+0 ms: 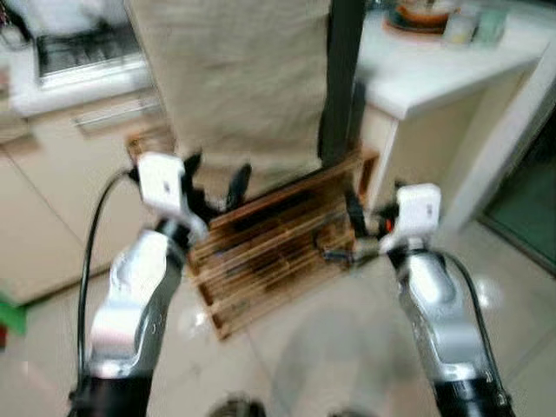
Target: Restocking fridge
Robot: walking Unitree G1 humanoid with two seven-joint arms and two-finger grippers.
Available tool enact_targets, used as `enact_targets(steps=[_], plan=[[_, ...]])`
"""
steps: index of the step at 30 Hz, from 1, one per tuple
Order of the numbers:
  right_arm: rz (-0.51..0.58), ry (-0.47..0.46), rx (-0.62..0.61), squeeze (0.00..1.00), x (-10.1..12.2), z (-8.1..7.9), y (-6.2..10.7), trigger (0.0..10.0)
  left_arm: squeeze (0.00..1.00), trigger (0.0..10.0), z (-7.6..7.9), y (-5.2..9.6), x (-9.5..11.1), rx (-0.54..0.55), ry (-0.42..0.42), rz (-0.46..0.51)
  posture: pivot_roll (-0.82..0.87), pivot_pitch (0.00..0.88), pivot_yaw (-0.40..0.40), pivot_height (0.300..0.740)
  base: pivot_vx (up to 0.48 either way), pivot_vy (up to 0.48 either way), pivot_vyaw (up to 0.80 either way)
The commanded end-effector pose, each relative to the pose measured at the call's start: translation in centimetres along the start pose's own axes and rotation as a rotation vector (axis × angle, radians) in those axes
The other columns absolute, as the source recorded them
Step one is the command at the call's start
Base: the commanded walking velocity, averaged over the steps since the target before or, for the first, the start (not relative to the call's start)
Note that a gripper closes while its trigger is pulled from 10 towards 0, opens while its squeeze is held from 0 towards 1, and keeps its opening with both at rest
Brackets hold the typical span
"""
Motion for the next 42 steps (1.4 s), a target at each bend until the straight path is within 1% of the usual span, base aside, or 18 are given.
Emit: enact_targets(steps=[1, 4, 5, 8, 11, 13, 15, 16, 17, 18, 20, 22, 29, 40, 42], plan=[[0.009, -0.008, -0.006, 0.0, 0.3, 0.1, 0.2, 10.0, 0.0, 10.0, -0.2, -0.2, 0.4, 0.008, -0.009, 0.003, -0.06, 0.0, 0.049, 0.74, 0.0, 0.476, -0.8], [0.005, -0.009, -0.014, 0.0, 0.2, 0.2, 0.3, 10.0, 0.0, 10.0, -0.4, -0.2, 0.0, 0.027, 0.001, -0.009, -0.06, 0.0, 0.052, 0.74, 0.0, 0.48, -0.8], [0.002, -0.011, -0.023, 0.0, 0.1, 0.3, 0.5, 10.0, 0.0, 10.0, -1.1, -0.3, -0.2, 0.066, 0.015, -0.019, -0.07, 0.0, 0.054, 0.74, 0.0, 0.48, -0.8], [0.001, -0.013, -0.03, 0.0, 0.1, 0.5, 0.7, 10.0, 0.0, 10.0, -1.9, -0.4, -0.4, 0.113, 0.021, -0.027, -0.07, 0.0, 0.055, 0.74, 0.0, 0.48, -0.8], [0.0, -0.01, -0.037, 0.0, 0.0, 0.7, 0.8, 10.0, 0.0, 10.0, -2.6, -0.5, -0.7, 0.151, 0.005, -0.04, -0.07, 0.0, 0.056, 0.74, 0.0, 0.48, -0.8], [0.001, -0.007, -0.04, 0.0, 0.1, 0.8, 0.8, 10.0, 0.0, 10.0, -2.7, -0.3, -1.0, 0.163, -0.04, -0.048, -0.07, 0.0, 0.056, 0.74, 0.0, 0.48, -0.8], [0.005, -0.011, -0.042, 0.0, 0.1, 0.9, 0.8, 10.0, 0.0, 10.0, -2.3, -0.1, -1.3, 0.152, -0.085, -0.064, -0.07, 0.0, 0.058, 0.74, 0.0, 0.0, -0.8], [0.009, -0.008, -0.049, 0.0, 0.2, 1.0, 0.7, 10.0, 0.0, 10.0, -1.2, -0.1, -1.3, 0.1, -0.092, -0.049, -0.07, 0.0, 0.056, 0.74, 0.0, 0.0, 0.0], [0.009, -0.008, -0.049, 0.0, 0.2, 1.0, 0.7, 10.0, 0.0, 10.0, -1.2, -0.1, -1.3, 0.1, -0.092, -0.049, -0.07, 0.0, 0.056, 0.74, 0.0, 0.0, 0.0], [0.012, -0.007, -0.052, 0.0, 0.3, 1.1, 0.6, 10.0, 0.0, 10.0, -0.4, -0.1, -1.0, 0.064, -0.086, -0.026, -0.06, 0.0, 0.054, 0.74, 0.0, 0.0, 0.0], [0.013, -0.006, -0.052, 0.0, 0.3, 1.1, 0.5, 10.0, 0.0, 10.0, -0.4, -0.2, -0.9, 0.061, -0.085, -0.018, -0.06, 0.0, 0.053, 0.74, 0.0, 0.0, 0.0], [0.017, -0.006, -0.051, 0.0, 0.4, 1.1, 0.3, 10.0, 0.0, 10.0, -0.8, -0.4, -0.5, 0.078, -0.079, 0.001, -0.06, 0.0, 0.052, 0.74, 0.322, 0.356, 0.0], [0.023, -0.005, -0.048, 0.0, 0.5, 0.9, 0.0, 10.0, 0.0, 10.0, -1.2, -0.7, 0.0, 0.088, -0.07, 0.024, -0.06, 0.0, 0.052, 0.74, 0.3, 0.373, 0.0], [0.024, 0.005, -0.045, 0.0, 0.4, 0.9, -0.1, 10.0, 0.0, 10.0, -0.7, -1.5, -0.1, 0.059, -0.07, 0.031, -0.07, 0.0, 0.06, 0.74, 0.256, 0.407, 0.0], [0.021, 0.008, -0.045, 0.0, 0.4, 0.9, -0.2, 10.0, 0.0, 10.0, -0.7, -1.5, 0.0, 0.056, -0.069, 0.031, -0.07, 0.0, 0.061, 0.74, 0.259, 0.405, -0.51]])
Point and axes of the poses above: a point about 5 cm out from each wrist's last joint towards the gripper, its own y axis pointing back from the gripper into the wrist, its own x axis along the axis of the wrist's last joint, z = x × y, the point moved 2 cm from there along -y, pointing out of the wrist towards the gripper, and after that the axes turned 12 degrees about y, right-handed, at the moved point
